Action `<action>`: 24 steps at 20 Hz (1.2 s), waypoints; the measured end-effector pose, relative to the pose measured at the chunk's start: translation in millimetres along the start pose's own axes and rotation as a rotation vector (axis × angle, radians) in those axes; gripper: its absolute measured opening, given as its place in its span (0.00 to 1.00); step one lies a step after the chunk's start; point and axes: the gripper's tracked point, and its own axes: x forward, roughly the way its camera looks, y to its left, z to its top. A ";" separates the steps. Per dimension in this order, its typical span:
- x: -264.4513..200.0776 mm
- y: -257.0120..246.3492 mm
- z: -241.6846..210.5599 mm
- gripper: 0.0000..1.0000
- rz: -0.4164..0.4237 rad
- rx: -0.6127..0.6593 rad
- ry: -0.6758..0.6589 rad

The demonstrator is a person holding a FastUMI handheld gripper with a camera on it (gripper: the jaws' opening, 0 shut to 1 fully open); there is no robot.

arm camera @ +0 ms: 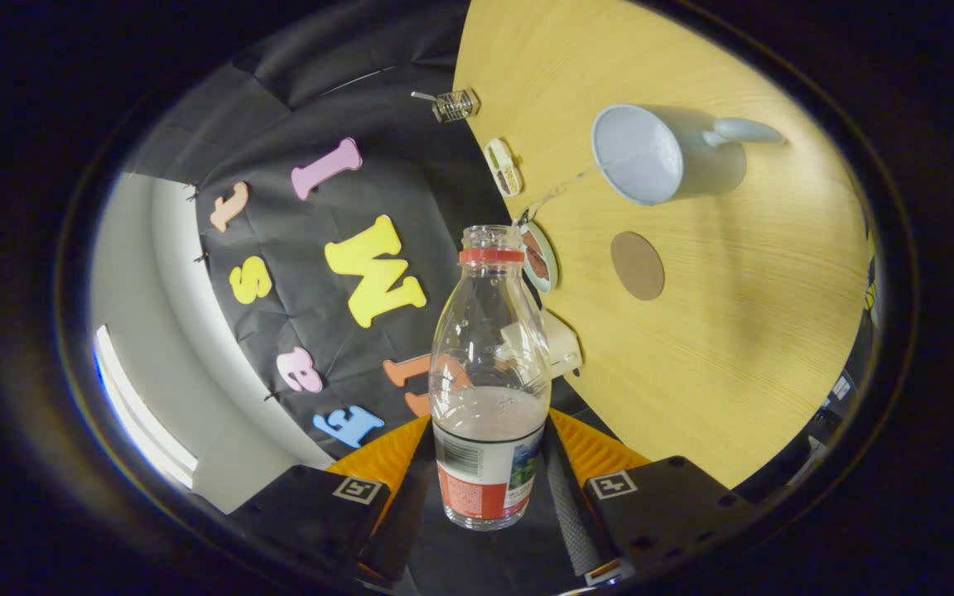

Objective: Take the bottle from table, then pour the juice into the cup, finally place the bottle on the coaster

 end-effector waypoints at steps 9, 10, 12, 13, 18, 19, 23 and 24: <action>0.3 9.0 -1.0 0.75 -0.010 0.052 -0.004; 0.6 10.3 -0.8 0.75 -0.011 0.058 -0.006; 0.7 15.4 -2.9 0.75 -0.006 0.063 -0.002; 0.1 18.3 -1.7 0.75 -0.003 0.065 -0.002; 1.3 23.8 0.1 0.76 -0.002 0.105 -0.009; 0.8 25.5 0.9 0.76 -0.002 0.112 -0.011; 2.3 29.1 -1.1 0.76 0.002 0.123 -0.014; 1.6 30.5 -0.9 0.75 0.006 0.130 -0.016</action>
